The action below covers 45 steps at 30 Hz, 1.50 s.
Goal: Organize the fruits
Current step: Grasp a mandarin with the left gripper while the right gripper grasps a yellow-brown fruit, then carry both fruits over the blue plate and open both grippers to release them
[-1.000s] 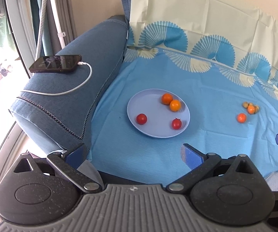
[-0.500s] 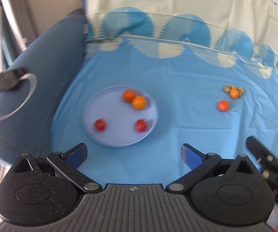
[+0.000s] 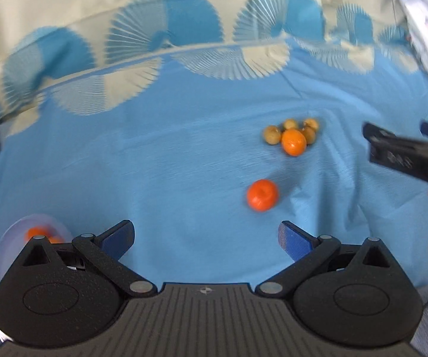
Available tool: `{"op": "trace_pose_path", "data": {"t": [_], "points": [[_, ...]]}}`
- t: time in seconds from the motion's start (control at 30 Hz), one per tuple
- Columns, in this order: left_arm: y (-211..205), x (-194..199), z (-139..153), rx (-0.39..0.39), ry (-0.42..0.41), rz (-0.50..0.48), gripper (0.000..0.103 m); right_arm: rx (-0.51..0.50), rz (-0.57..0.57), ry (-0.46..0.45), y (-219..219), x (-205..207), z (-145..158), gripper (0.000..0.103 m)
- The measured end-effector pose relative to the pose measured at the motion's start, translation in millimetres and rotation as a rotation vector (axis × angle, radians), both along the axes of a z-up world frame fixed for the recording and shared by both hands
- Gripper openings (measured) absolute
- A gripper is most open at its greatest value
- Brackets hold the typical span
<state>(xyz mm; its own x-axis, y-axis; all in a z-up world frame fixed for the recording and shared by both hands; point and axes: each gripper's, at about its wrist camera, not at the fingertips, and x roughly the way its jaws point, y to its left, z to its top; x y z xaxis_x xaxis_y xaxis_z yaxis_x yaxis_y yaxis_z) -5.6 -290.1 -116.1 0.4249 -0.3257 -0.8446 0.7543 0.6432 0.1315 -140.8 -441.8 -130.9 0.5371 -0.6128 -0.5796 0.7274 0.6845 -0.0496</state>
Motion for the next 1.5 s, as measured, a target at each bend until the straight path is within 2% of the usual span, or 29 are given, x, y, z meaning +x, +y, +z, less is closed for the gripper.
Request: {"op": "trace_pose_path", "data": {"t": [0.13, 0.27, 0.33, 0.53, 0.57, 0.6, 0.63, 0.67, 0.7, 0.77, 0.87, 0.9, 1.0, 1.17, 1.33, 1.5], "points": [[-44, 15, -39, 0.054, 0.02, -0.03, 0.103, 0.031, 0.041, 0.047, -50, 33, -48, 0.097], [-70, 30, -69, 0.092, 0.041, -0.062, 0.103, 0.072, 0.138, 0.092, -74, 64, -83, 0.096], [-75, 35, -78, 0.11, 0.037, -0.079, 0.103, 0.101, 0.209, 0.089, -75, 74, -90, 0.09], [-70, 48, -86, 0.081, 0.076, -0.089, 0.102, 0.04, 0.352, 0.076, -54, 93, -85, 0.091], [-68, 48, -86, 0.07, 0.082, -0.093, 0.098, 0.026, 0.363, 0.074, -52, 95, -86, 0.09], [-65, 48, -85, 0.051, 0.096, -0.097, 0.084, 0.021, 0.366, 0.059, -52, 95, -85, 0.089], [-63, 48, -83, 0.028, 0.122, -0.103, 0.072, 0.034, 0.371, 0.053, -53, 96, -85, 0.072], [-63, 46, -80, 0.013, 0.147, -0.116, 0.05, 0.06, 0.391, 0.037, -53, 95, -84, 0.06], [-64, 43, -78, 0.01, 0.149, -0.127, 0.04, 0.052, 0.378, 0.046, -51, 95, -82, 0.043], [-66, 36, -75, 0.004, 0.103, -0.142, 0.04, 0.065, 0.346, 0.079, -46, 92, -79, 0.031], [-65, 34, -76, 0.003, 0.083, -0.149, 0.039, 0.082, 0.297, 0.048, -37, 75, -82, 0.03], [-63, 34, -73, -0.004, 0.083, -0.141, 0.039, 0.065, 0.292, 0.05, -33, 72, -83, 0.026], [-52, 28, -50, -0.039, 0.042, -0.125, 0.039, 0.07, 0.232, 0.034, -34, 61, -72, 0.025], [-15, 16, 10, -0.136, -0.003, -0.087, 0.039, 0.069, 0.156, -0.077, -19, 22, -15, 0.026], [39, -8, 65, -0.185, -0.079, -0.035, 0.039, 0.04, 0.21, -0.146, 49, -17, 41, 0.026], [115, -32, 105, -0.179, -0.106, 0.034, 0.039, 0.101, 0.334, -0.193, 135, -37, 80, 0.026]]}}
